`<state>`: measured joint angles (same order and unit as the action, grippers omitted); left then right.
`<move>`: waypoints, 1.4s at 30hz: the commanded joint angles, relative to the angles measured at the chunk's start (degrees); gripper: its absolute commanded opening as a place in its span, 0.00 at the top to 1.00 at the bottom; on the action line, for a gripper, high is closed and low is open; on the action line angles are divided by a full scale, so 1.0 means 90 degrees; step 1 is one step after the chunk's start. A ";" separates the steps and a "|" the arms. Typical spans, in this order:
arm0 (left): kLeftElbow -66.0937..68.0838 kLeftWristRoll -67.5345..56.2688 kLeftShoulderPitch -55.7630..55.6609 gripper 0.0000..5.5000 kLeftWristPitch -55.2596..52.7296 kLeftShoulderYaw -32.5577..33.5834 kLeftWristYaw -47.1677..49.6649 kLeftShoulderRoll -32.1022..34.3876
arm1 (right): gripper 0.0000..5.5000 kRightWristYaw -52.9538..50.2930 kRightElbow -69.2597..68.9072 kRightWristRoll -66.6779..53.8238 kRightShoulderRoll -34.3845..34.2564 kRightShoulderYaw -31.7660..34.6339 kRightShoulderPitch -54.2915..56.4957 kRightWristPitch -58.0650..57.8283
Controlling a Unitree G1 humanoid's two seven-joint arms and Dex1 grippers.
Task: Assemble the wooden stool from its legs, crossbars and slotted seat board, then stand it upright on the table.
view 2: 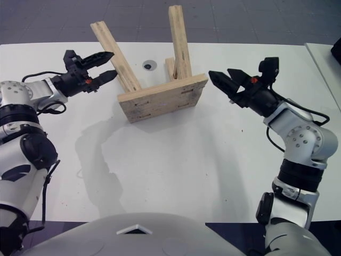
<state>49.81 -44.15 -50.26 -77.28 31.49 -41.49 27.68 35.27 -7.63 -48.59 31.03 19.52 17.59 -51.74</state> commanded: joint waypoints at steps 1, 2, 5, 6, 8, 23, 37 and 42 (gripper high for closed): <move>-0.1361 0.0235 0.1005 0.20 0.0872 -0.0677 -0.0965 0.0413 | 0.02 0.0215 0.0187 0.0383 0.0220 -0.0293 0.0117 0.0284; -0.1889 0.0268 0.1367 0.17 0.1162 -0.0944 -0.1421 0.0593 | 0.02 0.0450 0.0205 0.0494 0.0390 -0.0394 0.0113 0.0386; -0.3431 0.0356 0.2474 0.07 0.2180 -0.1382 -0.2514 0.0974 | 0.02 0.1258 0.0341 0.1031 0.0957 -0.0922 0.0085 0.0829; -0.3904 0.0569 0.2844 0.03 0.2870 -0.1553 -0.2779 0.1013 | 0.02 0.1517 0.0486 0.1260 0.1101 -0.1136 0.0133 0.1034; -0.4637 0.0937 0.3418 0.02 0.3871 -0.1867 -0.3049 0.1054 | 0.02 0.1922 0.0867 0.1753 0.1279 -0.1582 0.0316 0.1480; -0.4035 0.3251 0.3358 0.02 0.7545 -0.3974 -0.2432 0.0129 | 0.02 0.3545 0.5818 0.4343 0.0113 -0.3341 0.2921 0.5081; -0.2433 0.3147 0.2527 0.18 0.8185 -0.4000 -0.3875 0.0507 | 0.32 0.5048 0.3600 0.3844 0.0366 -0.3294 0.1749 0.4464; -0.2208 0.2952 0.2286 0.33 0.7837 -0.4009 -0.4522 0.0558 | 0.46 0.4833 0.3173 0.3653 0.0245 -0.3143 0.1476 0.4031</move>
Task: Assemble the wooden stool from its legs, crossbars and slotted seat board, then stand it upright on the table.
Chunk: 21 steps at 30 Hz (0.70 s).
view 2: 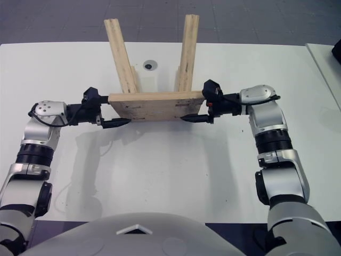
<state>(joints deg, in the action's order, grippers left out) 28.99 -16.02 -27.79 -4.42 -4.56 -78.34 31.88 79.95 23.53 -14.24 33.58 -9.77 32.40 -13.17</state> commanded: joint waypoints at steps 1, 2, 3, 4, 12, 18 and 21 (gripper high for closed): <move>0.0045 -0.0228 -0.0208 0.37 -0.0411 -0.0038 -0.0606 0.0130 | 0.50 -0.0142 -0.0364 -0.0178 -0.0021 0.0116 -0.0221 -0.0302; -0.0054 -0.0315 -0.0197 0.39 -0.0606 -0.0080 -0.0804 0.0173 | 0.52 -0.0164 -0.0398 -0.0199 0.0012 0.0140 -0.0262 -0.0352; -0.0159 -0.0418 -0.0187 0.43 -0.0821 -0.0106 -0.0966 0.0196 | 0.56 -0.0172 -0.0409 -0.0206 0.0053 0.0162 -0.0296 -0.0383; -0.0255 -0.0513 -0.0182 0.46 -0.1026 -0.0119 -0.1084 0.0199 | 0.59 -0.0197 -0.0389 -0.0203 0.0084 0.0191 -0.0321 -0.0404; -0.1147 -0.1511 -0.0273 0.63 -0.2873 -0.0399 -0.1566 0.0820 | 0.65 0.0057 -0.0352 -0.0829 0.0305 0.0485 0.0095 -0.2106; -0.0957 -0.3391 -0.1708 0.68 -0.6347 0.0468 -0.1343 0.1261 | 0.66 -0.0521 -0.0271 -0.2973 0.0073 0.2150 0.1597 -0.5963; -0.0185 -0.4132 -0.2369 0.73 -0.7888 0.1500 -0.0455 0.0844 | 0.69 -0.1850 0.0233 -0.3526 -0.0685 0.3794 0.2507 -0.7818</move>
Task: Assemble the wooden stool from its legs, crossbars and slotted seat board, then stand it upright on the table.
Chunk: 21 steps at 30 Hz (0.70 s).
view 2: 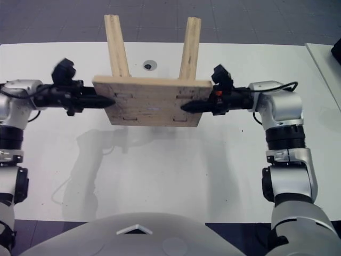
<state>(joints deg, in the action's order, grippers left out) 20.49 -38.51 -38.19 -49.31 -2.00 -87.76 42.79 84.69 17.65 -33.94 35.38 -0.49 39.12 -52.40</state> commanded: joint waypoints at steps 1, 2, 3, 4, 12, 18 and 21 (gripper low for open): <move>0.1141 -0.1799 -0.1403 0.74 -0.3176 0.1685 0.1148 -0.0607 | 0.69 -0.3047 0.0972 -0.1342 -0.1243 0.3445 0.2077 -0.3707; 0.1480 -0.1914 -0.1571 0.76 -0.3441 0.2070 0.1595 -0.0794 | 0.72 -0.3687 0.1333 -0.1311 -0.1475 0.4101 0.2448 -0.3871; 0.1696 -0.2060 -0.1685 0.76 -0.3593 0.2487 0.2157 -0.1036 | 0.67 -0.4826 0.1596 -0.1931 -0.1771 0.4654 0.2616 -0.3514; 0.1842 -0.2228 -0.1776 0.76 -0.3658 0.2878 0.2678 -0.1256 | 0.72 -0.5988 0.1831 -0.2664 -0.2042 0.5113 0.2726 -0.2995; 0.4730 -0.3323 -0.3303 0.70 -0.0513 0.5055 0.8665 -0.2755 | 0.76 -1.1264 0.1144 -0.4674 -0.4228 0.6298 0.2690 0.1001; 0.5540 -0.2985 -0.3468 0.52 0.1283 0.5251 1.0511 -0.3327 | 0.62 -1.1006 0.4237 -0.3553 -0.3063 0.5775 0.3242 0.1704; 0.5527 -0.2789 -0.3460 0.41 0.1224 0.5203 1.0617 -0.3389 | 0.52 -1.0186 0.5062 -0.2886 -0.2584 0.5184 0.3369 0.1375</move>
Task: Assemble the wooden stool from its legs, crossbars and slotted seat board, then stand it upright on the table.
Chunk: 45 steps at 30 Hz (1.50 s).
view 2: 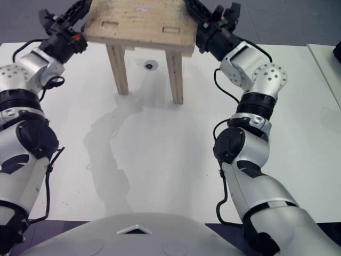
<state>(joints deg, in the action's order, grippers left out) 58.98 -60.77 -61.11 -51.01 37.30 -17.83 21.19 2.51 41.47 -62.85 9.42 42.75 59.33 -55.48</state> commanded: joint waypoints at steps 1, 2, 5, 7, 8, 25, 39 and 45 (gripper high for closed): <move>0.1229 -0.0289 -0.0906 0.38 0.1375 0.0856 0.2904 -0.1011 | 0.48 -0.0864 0.2567 0.0452 0.0396 0.0292 0.1138 0.1726; 0.1199 -0.0282 -0.0898 0.35 0.1325 0.0876 0.2980 -0.1020 | 0.46 -0.0673 0.2678 0.0561 0.0467 0.0205 0.1156 0.1719; 0.0905 -0.0270 -0.0805 0.24 0.1156 0.0952 0.3192 -0.0973 | 0.35 0.0007 0.2951 0.0698 0.0605 0.0097 0.1272 0.1773; 0.0228 -0.0264 -0.0583 0.17 0.1008 0.0922 0.3188 -0.0955 | 0.29 0.0437 0.3024 0.0767 0.0674 0.0113 0.1331 0.1862; -0.0480 -0.0288 -0.0331 0.14 0.1020 0.0881 0.3112 -0.1013 | 0.25 0.0557 0.2964 0.0819 0.0699 0.0095 0.1297 0.1954; -0.7645 0.4875 0.5815 0.02 0.4651 -0.3317 0.1627 -0.1361 | 0.02 -0.0390 -0.6212 0.2530 -0.0047 -0.2649 -0.4385 0.1788; -0.7728 0.6452 0.6281 0.02 0.5708 -0.4386 0.1648 -0.1753 | 0.02 -0.0667 -0.7050 0.5823 -0.0496 -0.5251 -0.6325 0.4018; -0.7837 0.6572 0.6446 0.15 0.5731 -0.4500 0.1679 -0.1900 | 0.06 -0.0472 -0.7166 0.6082 -0.0525 -0.5401 -0.6406 0.4059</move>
<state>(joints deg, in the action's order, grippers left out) -10.21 -2.19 -3.67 0.35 -2.40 -2.92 5.00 -2.36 -21.65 -8.63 4.70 -5.69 2.13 -19.24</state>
